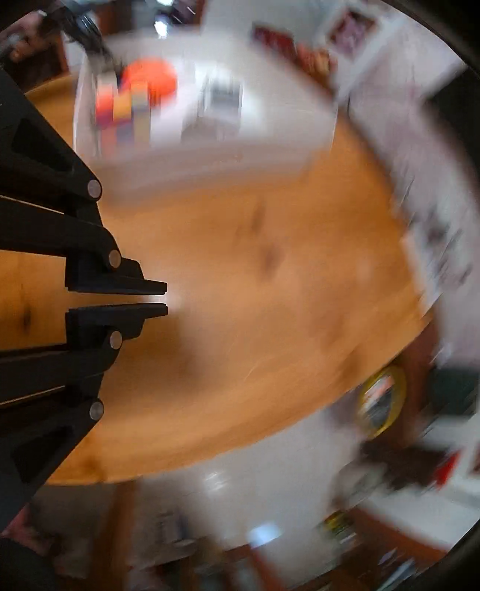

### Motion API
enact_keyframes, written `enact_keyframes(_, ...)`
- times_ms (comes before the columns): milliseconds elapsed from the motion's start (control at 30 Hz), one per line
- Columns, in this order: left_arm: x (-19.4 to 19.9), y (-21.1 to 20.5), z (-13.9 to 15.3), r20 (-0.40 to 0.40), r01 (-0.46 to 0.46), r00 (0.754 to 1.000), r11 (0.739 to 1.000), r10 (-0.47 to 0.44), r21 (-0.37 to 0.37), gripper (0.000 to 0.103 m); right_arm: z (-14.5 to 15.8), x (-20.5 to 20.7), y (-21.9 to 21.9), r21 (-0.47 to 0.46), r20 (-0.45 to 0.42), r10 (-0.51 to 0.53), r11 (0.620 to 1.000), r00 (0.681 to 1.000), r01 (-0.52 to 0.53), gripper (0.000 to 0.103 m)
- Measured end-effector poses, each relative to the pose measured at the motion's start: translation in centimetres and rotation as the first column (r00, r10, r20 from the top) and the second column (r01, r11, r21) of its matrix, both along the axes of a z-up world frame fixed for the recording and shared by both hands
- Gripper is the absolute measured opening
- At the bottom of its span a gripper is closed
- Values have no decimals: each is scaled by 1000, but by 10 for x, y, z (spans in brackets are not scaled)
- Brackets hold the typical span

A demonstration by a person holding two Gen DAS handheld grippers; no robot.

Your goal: Organize rigid objects

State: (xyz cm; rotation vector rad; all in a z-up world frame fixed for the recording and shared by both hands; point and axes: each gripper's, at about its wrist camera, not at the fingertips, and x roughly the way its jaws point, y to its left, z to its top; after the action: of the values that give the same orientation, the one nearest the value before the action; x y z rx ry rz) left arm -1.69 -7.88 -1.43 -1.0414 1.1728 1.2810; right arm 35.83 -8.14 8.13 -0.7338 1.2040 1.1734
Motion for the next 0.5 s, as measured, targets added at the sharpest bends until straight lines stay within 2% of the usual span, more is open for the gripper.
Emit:
enact_keyframes(100, -1, 0, 0, 2, -7, 1000, 1000, 7, 2, 11, 48, -71, 13, 134, 1, 189, 973, 982, -187, 5)
enact_keyframes(167, -1, 0, 0, 4, -9, 1000, 1000, 9, 3, 11, 56, -117, 23, 148, 37, 294, 944, 955, -296, 5)
enact_keyframes(267, -2, -1, 1, 7, -12, 1000, 1000, 12, 5, 11, 37, -161, 40, 99, 69, 373, 920, 925, -378, 5)
enact_keyframes(367, -3, 0, 1, 7, -12, 1000, 1000, 12, 4, 11, 2, -186, 53, 12, 12, 408, 913, 913, -408, 5)
enact_keyframes(433, -3, 0, 0, 9, -11, 1000, 1000, 11, 3, 11, -9, -190, 56, -29, -2, 412, 911, 911, -412, 10)
enact_keyframes(500, -3, 1, 0, 11, -7, 1000, 1000, 7, 0, 11, -8, -182, 51, -35, 21, 401, 916, 916, -400, 16)
